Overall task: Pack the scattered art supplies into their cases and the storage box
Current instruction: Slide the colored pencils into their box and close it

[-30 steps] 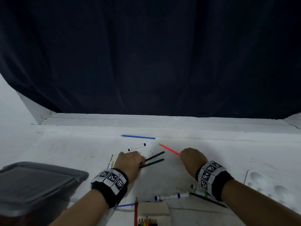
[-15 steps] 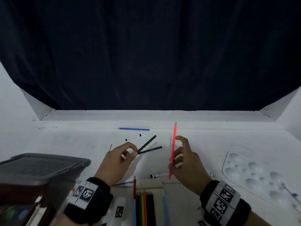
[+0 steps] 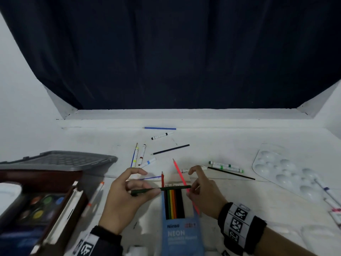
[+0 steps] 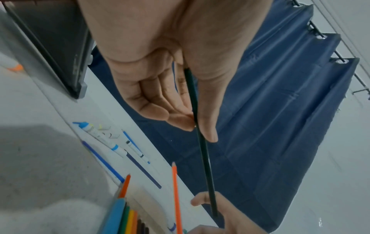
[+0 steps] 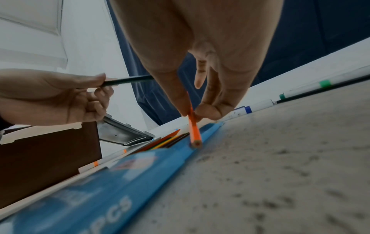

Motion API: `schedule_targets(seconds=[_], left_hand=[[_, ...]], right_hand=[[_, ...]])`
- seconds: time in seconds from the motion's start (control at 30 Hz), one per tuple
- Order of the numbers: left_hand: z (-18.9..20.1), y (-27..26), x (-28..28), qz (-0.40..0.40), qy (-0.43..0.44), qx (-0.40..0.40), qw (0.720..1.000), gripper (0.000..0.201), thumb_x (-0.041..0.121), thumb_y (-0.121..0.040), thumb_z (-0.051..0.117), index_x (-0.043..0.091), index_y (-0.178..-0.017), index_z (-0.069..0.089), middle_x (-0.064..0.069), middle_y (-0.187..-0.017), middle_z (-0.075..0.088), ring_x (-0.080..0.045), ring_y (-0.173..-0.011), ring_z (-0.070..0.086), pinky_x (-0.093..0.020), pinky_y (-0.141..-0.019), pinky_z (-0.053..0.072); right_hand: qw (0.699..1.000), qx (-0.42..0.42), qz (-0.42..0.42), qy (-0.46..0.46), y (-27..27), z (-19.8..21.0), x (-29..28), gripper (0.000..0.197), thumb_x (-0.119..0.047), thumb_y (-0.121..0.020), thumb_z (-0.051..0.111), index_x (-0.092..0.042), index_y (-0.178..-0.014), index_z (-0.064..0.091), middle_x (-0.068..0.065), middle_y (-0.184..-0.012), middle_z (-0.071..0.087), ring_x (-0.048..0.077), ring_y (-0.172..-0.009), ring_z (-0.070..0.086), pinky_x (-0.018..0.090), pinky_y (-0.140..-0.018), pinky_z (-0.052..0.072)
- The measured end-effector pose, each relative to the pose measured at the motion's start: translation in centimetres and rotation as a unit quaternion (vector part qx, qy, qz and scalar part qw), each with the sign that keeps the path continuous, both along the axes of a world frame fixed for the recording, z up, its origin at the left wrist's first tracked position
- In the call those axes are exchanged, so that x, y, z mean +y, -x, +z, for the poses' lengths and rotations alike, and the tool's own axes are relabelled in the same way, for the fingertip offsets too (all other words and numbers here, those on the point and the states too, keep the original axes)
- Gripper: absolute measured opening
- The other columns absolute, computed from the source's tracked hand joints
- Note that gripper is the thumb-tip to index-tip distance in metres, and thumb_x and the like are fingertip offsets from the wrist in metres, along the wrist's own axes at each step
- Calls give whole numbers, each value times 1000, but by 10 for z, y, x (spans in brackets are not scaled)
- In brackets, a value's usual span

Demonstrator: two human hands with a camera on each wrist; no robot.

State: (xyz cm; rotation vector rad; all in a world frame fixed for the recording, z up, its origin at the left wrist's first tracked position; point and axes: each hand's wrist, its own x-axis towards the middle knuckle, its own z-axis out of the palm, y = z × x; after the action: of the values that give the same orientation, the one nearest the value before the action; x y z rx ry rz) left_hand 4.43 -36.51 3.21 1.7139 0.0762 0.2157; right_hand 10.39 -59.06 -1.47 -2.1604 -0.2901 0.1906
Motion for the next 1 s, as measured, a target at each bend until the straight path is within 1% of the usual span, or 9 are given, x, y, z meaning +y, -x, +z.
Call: schedule_targets(seconds=[0.1, 0.23, 0.3, 0.43, 0.53, 0.63, 0.73, 0.9, 1.0], left_hand=[[2, -5, -8, -3, 74, 16, 997, 45, -7, -62, 85, 4, -99, 62, -16, -76, 75, -17, -66, 72, -18, -62, 54], [0, -20, -10, 8, 119, 16, 993, 40, -2, -66, 84, -1, -99, 62, -19, -84, 76, -27, -82, 75, -25, -74, 57], [1, -28, -11, 8, 145, 16, 989, 40, 3, -67, 83, -3, -101, 63, -20, -87, 75, -27, -84, 74, -27, -75, 56], [4, -43, -14, 23, 184, 3, 983, 29, 11, -75, 80, 7, -100, 66, -21, -92, 75, -29, -91, 73, -34, -79, 53], [4, -54, -21, 15, 176, 4, 984, 22, 7, -83, 75, 5, -102, 65, -21, -94, 74, -33, -88, 74, -38, -83, 57], [-3, -65, -32, -10, 148, 31, 988, 29, 2, -85, 72, 6, -111, 60, -18, -90, 74, -32, -83, 75, -35, -76, 60], [-16, -79, -43, -31, 95, 53, 994, 37, -1, -85, 71, 7, -117, 55, -20, -85, 69, -34, -79, 75, -30, -65, 60], [-41, -102, -49, -59, -78, 91, 991, 36, 15, -77, 83, 23, -102, 57, -12, -86, 69, -30, -75, 73, -45, -70, 61], [-39, -107, -54, -95, -258, 93, 957, 35, 28, -74, 84, 18, -98, 60, -2, -87, 68, -22, -81, 68, -34, -73, 57]], right_hand=[[999, 26, -12, 18, -3, -1, 2, 52, -2, -81, 68, -28, -115, 37, 6, -74, 67, 9, -57, 62, 17, -50, 48], [998, 50, -25, 19, -10, 6, 0, 53, 2, -83, 63, -23, -121, 34, 11, -81, 67, 25, -63, 68, 36, -57, 60], [997, 69, -30, 9, -14, 9, -2, 57, 5, -84, 62, -21, -127, 33, 12, -82, 67, 28, -63, 69, 40, -58, 60], [997, 82, -9, 5, -12, 10, -3, 59, 2, -87, 65, -15, -134, 33, 13, -85, 67, 21, -61, 71, 35, -60, 61], [996, 79, 7, 29, -12, 9, -2, 58, -2, -87, 67, -13, -135, 38, 9, -87, 67, 13, -60, 69, 20, -54, 55], [992, 76, 38, 89, -16, 11, -1, 63, -8, -85, 71, -13, -141, 40, -1, -88, 66, 1, -62, 59, 10, -52, 44], [989, 92, 46, 102, -19, 12, 1, 60, -6, -85, 68, -13, -139, 42, 3, -96, 66, 6, -67, 58, 13, -53, 44], [982, 88, 54, 156, -21, 8, 2, 73, -6, -75, 74, -17, -138, 38, 5, -109, 53, 18, -92, 53, 25, -65, 49], [983, 86, 60, 154, -22, 7, 0, 75, -4, -75, 73, -17, -139, 37, 1, -105, 49, 15, -89, 50, 18, -57, 42]])
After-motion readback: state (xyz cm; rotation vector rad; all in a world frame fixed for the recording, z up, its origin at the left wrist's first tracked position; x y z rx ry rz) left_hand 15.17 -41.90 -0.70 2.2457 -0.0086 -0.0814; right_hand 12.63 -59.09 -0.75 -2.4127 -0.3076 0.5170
